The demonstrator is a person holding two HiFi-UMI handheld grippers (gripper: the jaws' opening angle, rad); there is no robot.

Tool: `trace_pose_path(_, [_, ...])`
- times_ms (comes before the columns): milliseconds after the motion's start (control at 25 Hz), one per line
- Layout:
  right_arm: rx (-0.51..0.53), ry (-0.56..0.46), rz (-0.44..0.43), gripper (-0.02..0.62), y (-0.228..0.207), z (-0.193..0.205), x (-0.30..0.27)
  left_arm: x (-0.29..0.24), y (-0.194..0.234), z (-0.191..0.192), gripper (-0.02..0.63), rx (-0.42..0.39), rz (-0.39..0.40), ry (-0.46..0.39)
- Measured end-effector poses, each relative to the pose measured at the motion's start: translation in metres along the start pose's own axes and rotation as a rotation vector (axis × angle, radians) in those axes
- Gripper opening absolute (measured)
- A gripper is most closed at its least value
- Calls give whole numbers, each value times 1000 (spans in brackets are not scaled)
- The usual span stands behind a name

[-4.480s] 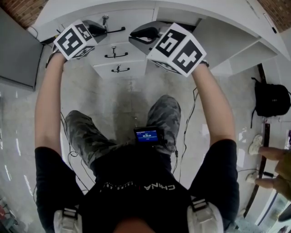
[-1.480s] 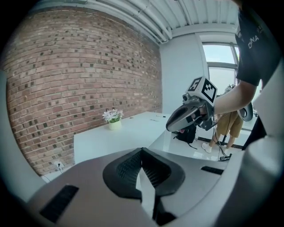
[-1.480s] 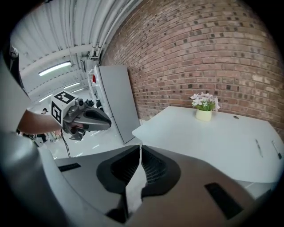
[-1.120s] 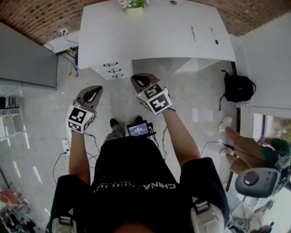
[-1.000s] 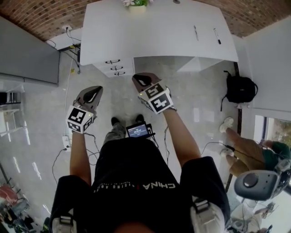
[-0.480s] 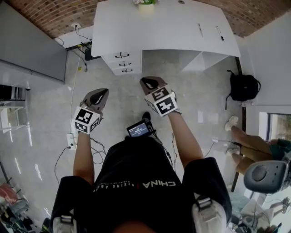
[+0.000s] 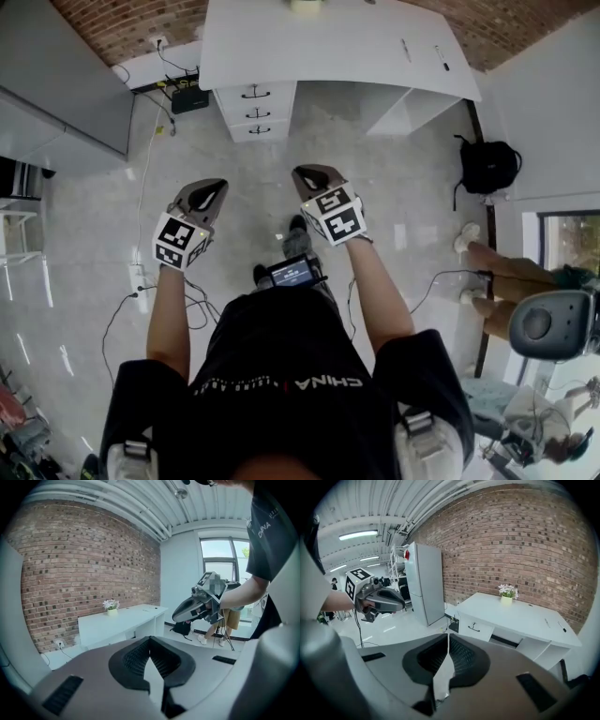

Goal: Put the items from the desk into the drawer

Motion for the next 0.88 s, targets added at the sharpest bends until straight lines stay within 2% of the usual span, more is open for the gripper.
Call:
trace_pose_path(280, [19, 1, 3, 23, 18, 18, 35, 15, -37, 9, 11, 15, -6, -5])
trace_pose_path(520, [54, -34, -26, 21, 2, 15, 46, -4, -52, -1, 11, 38, -36, -19])
trace_pose_path(880, [95, -55, -54, 17, -21, 21, 58, -35, -72, -22, 11, 25, -46, -46])
Point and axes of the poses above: the fingertips, and each gripper's own axes: x backward along the fingers, y to its left, z out of its underside, the point moved 6 cm from there along x, backward along the fingers, and after that the axes turned 10 degrees about z, right-handed, at the moved point
